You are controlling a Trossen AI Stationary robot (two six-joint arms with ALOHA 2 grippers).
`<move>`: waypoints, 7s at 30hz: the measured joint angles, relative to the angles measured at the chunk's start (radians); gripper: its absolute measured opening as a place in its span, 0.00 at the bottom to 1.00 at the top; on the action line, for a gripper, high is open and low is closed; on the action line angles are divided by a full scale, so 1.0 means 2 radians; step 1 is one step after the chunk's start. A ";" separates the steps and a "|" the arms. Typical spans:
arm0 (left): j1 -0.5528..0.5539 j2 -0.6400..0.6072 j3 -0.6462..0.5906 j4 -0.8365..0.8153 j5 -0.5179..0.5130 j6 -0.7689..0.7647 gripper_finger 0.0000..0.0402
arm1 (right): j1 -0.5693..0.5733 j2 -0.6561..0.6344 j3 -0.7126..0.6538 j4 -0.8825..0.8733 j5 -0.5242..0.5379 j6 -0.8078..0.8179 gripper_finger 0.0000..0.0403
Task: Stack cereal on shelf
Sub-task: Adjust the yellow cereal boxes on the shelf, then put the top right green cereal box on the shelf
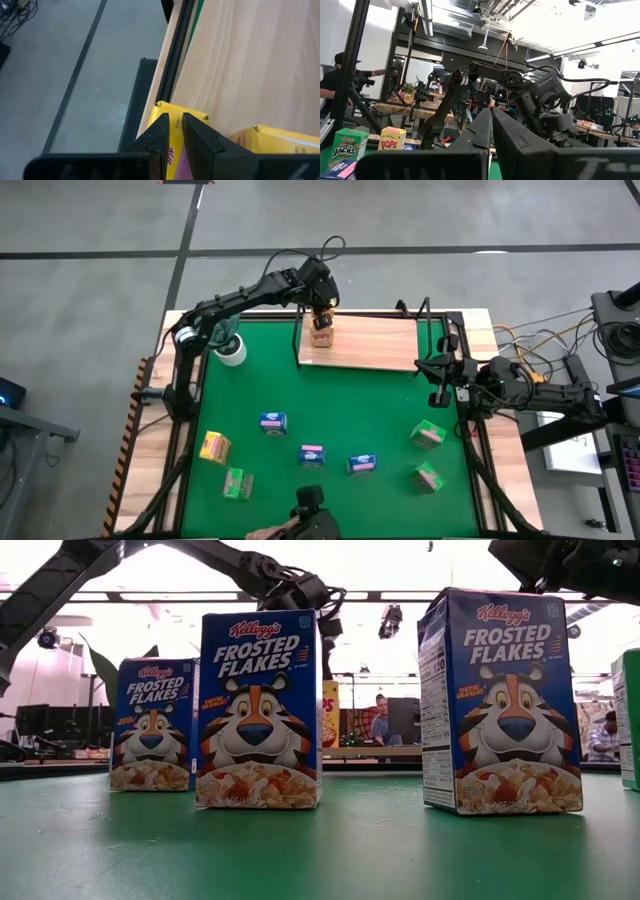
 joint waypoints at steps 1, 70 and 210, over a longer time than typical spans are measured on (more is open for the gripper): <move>0.000 0.000 0.000 0.000 0.000 0.000 0.10 | 0.000 0.000 0.000 0.000 0.000 0.000 0.02; -0.413 -0.640 -0.659 0.406 -0.050 -0.059 0.10 | 0.021 0.172 0.175 -0.149 -0.045 0.178 0.02; -0.413 -0.670 -0.656 0.363 -0.049 -0.112 0.10 | -0.166 0.745 0.832 -0.869 0.080 -0.095 0.44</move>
